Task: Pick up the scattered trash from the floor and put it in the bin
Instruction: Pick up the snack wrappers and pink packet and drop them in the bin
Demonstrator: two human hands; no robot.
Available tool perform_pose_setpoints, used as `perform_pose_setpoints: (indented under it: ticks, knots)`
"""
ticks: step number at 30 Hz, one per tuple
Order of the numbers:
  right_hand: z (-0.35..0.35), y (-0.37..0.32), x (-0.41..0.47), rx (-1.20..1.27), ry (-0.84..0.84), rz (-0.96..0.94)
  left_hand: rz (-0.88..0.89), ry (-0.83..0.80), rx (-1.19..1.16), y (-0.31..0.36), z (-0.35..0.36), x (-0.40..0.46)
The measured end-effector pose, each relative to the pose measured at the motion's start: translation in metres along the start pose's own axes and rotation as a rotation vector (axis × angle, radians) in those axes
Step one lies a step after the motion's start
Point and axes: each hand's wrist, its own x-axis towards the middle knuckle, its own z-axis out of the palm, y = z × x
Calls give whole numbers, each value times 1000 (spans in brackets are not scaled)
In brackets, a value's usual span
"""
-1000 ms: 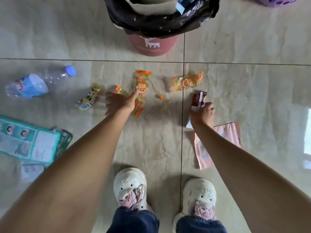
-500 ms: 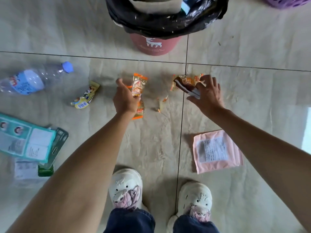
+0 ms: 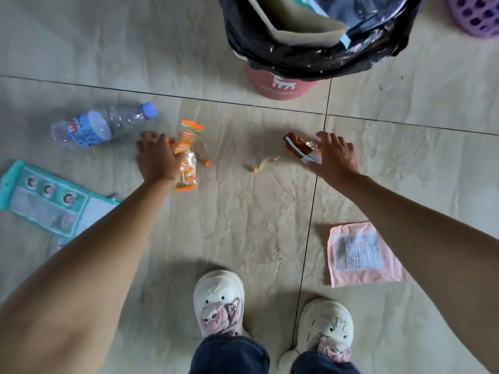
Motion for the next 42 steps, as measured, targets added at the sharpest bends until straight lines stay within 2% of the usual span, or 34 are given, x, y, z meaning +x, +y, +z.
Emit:
perform_pose_setpoints:
  ticks: [3, 5, 9, 14, 17, 23, 26, 29, 31, 35, 40, 42]
  knots:
    - [8, 3, -4, 59, -14, 90, -121, -104, -12, -17, 8, 4]
    - [11, 2, -5, 84, -60, 170, -168, -118, -65, -23, 15, -3]
    - [7, -10, -5, 22, -159, 134, -112, -67, -114, -18, 30, -36]
    - [0, -14, -23, 431, -3, 320, -167, -112, -293, 11, 40, -70]
    - [-2, -8, -57, 642, 38, 439, -154, -195, -386, 35, 36, -86]
    - [14, 42, -141, 839, 129, 732, -65, -321, -511, 74, 34, -127]
    - [31, 76, -182, 846, 186, 917, -27, -424, -591, 83, 40, -141]
    - [53, 102, -203, 845, 125, 1082, 25, -493, -571, 85, 51, -151]
    - [65, 110, -203, 809, 61, 1089, 32, -491, -550, 84, 59, -154]
    - [77, 122, -193, 464, 9, 1024, 35, -503, -536, 84, 71, -160]
    - [82, 130, -188, 363, 70, 1023, 50, -538, -530, 86, 81, -173]
    - [83, 128, -188, 369, 42, 1016, 45, -534, -510, 88, 82, -178]
